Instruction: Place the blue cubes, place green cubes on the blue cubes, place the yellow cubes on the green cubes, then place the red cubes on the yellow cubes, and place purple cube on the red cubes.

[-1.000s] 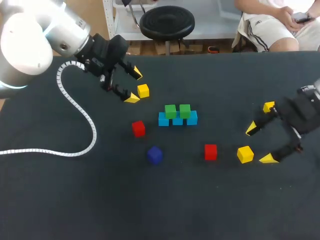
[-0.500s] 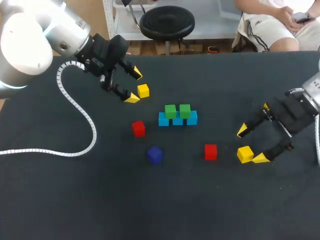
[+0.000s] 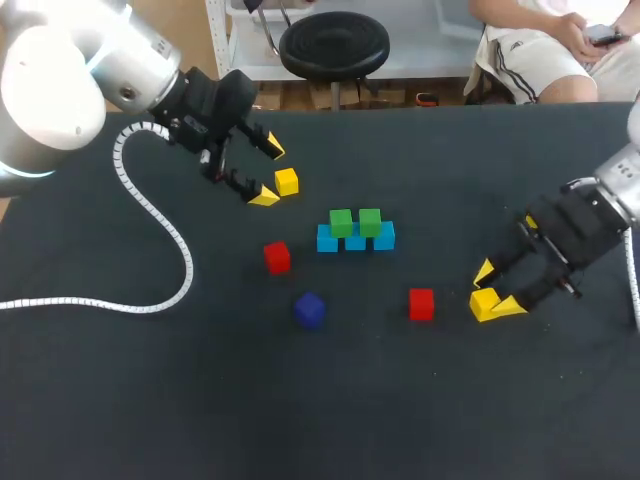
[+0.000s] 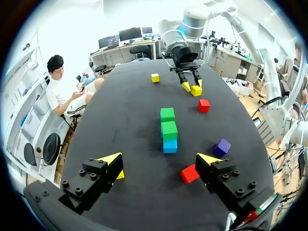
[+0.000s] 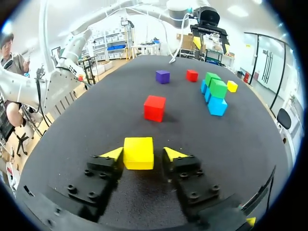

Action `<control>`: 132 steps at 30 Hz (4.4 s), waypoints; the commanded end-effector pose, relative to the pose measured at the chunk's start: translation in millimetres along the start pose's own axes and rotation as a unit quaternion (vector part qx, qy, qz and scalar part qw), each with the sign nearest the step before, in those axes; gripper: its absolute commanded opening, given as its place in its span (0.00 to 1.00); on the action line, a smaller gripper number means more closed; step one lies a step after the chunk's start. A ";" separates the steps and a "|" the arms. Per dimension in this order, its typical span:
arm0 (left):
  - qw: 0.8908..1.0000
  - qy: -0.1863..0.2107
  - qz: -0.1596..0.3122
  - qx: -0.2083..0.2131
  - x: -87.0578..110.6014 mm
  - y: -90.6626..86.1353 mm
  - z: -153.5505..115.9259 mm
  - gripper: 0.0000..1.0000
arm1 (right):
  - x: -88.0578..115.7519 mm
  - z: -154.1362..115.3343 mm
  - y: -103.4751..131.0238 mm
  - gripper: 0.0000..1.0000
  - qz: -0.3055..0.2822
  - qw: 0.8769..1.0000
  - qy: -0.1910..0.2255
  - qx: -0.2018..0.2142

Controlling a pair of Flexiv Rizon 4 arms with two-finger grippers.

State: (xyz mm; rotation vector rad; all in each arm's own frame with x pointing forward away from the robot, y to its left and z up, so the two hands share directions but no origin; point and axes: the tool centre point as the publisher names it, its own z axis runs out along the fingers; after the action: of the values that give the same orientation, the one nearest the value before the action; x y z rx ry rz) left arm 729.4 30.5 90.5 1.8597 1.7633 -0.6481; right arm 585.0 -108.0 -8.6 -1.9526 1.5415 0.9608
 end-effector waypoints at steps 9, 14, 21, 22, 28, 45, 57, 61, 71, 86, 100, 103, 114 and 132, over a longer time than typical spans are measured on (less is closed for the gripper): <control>1.000 0.000 0.000 0.000 0.3 0.6 -0.1 1.00 | -8.8 -3.3 -2.0 0.00 -0.006 1.000 0.001 0.023; 1.000 0.000 0.000 0.000 0.3 0.6 -0.1 1.00 | -24.4 -10.1 -9.4 0.00 0.009 0.999 0.004 0.044; 1.000 0.000 0.000 0.000 0.3 0.6 -0.1 1.00 | -56.6 -19.5 -21.0 0.00 0.006 0.996 0.017 0.085; 1.000 0.000 0.000 0.000 0.3 0.6 -0.1 1.00 | -60.4 -19.4 -23.0 0.00 0.018 0.995 0.019 0.092; 1.000 0.000 0.000 0.000 0.3 0.6 -0.1 1.00 | -83.0 -14.1 -39.3 0.00 0.054 0.996 0.022 0.072; 1.000 0.000 0.000 0.000 0.3 0.6 -0.1 1.00 | -128.1 0.4 -75.3 0.00 0.062 0.993 0.017 0.100; 1.000 0.000 0.000 0.000 0.3 0.6 -0.1 1.00 | -145.4 3.5 -79.4 0.00 0.032 0.995 0.015 0.093; 1.000 0.000 0.000 0.000 0.3 0.6 -0.1 1.00 | -145.4 3.5 -79.4 0.00 0.032 0.995 0.015 0.093; 1.000 0.000 0.000 0.000 0.3 0.6 -0.1 1.00 | -145.4 3.5 -79.4 0.00 0.032 0.995 0.015 0.093; 1.000 0.000 0.000 0.000 0.3 0.6 -0.1 1.00 | -154.2 2.2 -87.4 0.00 0.065 0.993 0.025 0.095; 1.000 0.000 0.000 0.000 0.3 0.6 -0.1 1.00 | -160.4 30.2 -110.5 0.00 0.079 0.991 0.046 0.097; 1.000 0.000 0.000 0.000 0.3 0.6 -0.1 1.00 | -159.4 35.5 -117.6 0.00 0.064 0.992 0.037 0.105; 1.000 0.000 0.000 0.000 0.3 0.6 -0.1 1.00 | -151.0 41.8 -133.7 0.00 0.068 0.993 0.019 0.100; 1.000 0.000 0.000 0.000 0.3 0.6 -0.1 1.00 | -140.7 49.5 -136.5 0.00 0.090 0.989 0.030 0.110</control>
State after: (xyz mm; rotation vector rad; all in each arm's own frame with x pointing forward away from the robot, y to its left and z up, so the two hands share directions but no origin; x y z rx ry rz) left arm 729.4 30.5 90.5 1.8597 1.7634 -0.6481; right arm 688.6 52.2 60.1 -1.7302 1.7976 0.7746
